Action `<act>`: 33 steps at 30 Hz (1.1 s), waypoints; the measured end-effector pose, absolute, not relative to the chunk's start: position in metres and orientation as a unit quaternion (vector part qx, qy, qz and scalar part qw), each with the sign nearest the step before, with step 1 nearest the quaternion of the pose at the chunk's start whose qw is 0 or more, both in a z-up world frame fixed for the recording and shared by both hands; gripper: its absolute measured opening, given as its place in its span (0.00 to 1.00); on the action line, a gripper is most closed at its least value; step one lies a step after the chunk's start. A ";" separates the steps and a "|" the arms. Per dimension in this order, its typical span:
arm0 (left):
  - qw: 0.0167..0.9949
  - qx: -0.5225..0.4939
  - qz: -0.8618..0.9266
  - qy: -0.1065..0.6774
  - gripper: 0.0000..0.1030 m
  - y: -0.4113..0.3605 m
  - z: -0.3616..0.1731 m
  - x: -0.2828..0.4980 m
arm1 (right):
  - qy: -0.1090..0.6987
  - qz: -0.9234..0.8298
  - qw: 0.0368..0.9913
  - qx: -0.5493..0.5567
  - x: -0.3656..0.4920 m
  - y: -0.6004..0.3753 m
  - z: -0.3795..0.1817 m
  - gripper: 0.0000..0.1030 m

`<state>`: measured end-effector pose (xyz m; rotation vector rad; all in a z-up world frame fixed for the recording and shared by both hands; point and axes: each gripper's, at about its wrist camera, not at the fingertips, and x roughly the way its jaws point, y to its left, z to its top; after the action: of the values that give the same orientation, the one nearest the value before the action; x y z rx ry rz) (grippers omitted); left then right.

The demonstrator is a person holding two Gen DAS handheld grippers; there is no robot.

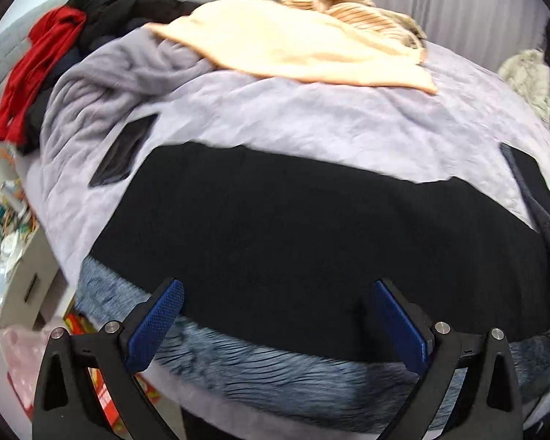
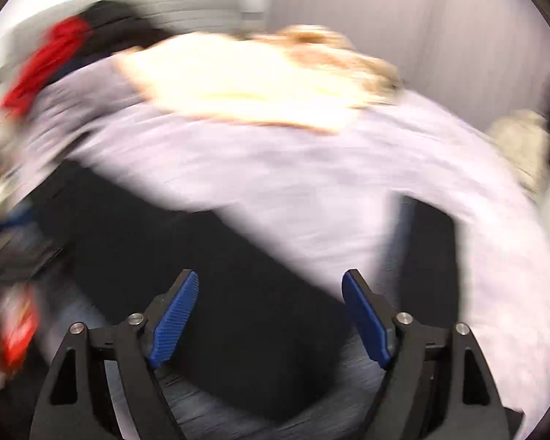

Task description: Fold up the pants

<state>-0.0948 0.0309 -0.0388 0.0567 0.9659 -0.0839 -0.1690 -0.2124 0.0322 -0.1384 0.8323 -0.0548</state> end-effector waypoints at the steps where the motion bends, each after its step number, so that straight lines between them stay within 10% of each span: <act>1: 0.884 0.035 -0.051 0.464 1.00 0.021 -0.039 -0.094 | 0.426 -0.078 0.899 -0.061 -0.149 -0.230 0.028 0.82; 6: 0.873 0.043 -0.099 0.476 1.00 -0.014 -0.045 -0.096 | 0.583 -0.171 0.790 -0.083 -0.079 -0.277 -0.040 0.81; 8: 0.869 0.051 -0.111 0.479 1.00 -0.024 -0.047 -0.099 | 0.571 -0.149 0.805 -0.054 -0.081 -0.289 -0.050 0.60; 10: 0.868 0.061 -0.119 0.478 1.00 -0.030 -0.046 -0.102 | 0.558 -0.158 0.815 -0.026 -0.094 -0.300 -0.040 0.12; 14: 0.872 0.079 -0.145 0.461 1.00 -0.050 -0.036 -0.114 | 0.481 -0.184 0.856 0.040 -0.161 -0.328 0.011 0.06; 26: 0.816 0.178 -0.308 0.456 1.00 -0.163 -0.052 -0.157 | 0.445 -0.202 0.853 0.181 -0.335 -0.387 -0.018 0.11; 29: 0.820 0.190 -0.295 0.451 1.00 -0.169 -0.057 -0.157 | 0.422 -0.204 0.860 0.199 -0.344 -0.400 -0.022 0.41; 31: 0.820 0.182 -0.291 0.458 1.00 -0.166 -0.056 -0.156 | 0.399 -0.225 0.868 0.190 -0.350 -0.409 -0.016 0.81; 33: 0.822 0.172 -0.281 0.465 1.00 -0.161 -0.057 -0.155 | 0.356 -0.234 0.887 0.180 -0.358 -0.421 -0.004 0.82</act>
<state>-0.1552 -0.1614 -0.0567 0.3655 0.9891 -0.5980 -0.3582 -0.4207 -0.0044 0.3739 0.7394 -0.4862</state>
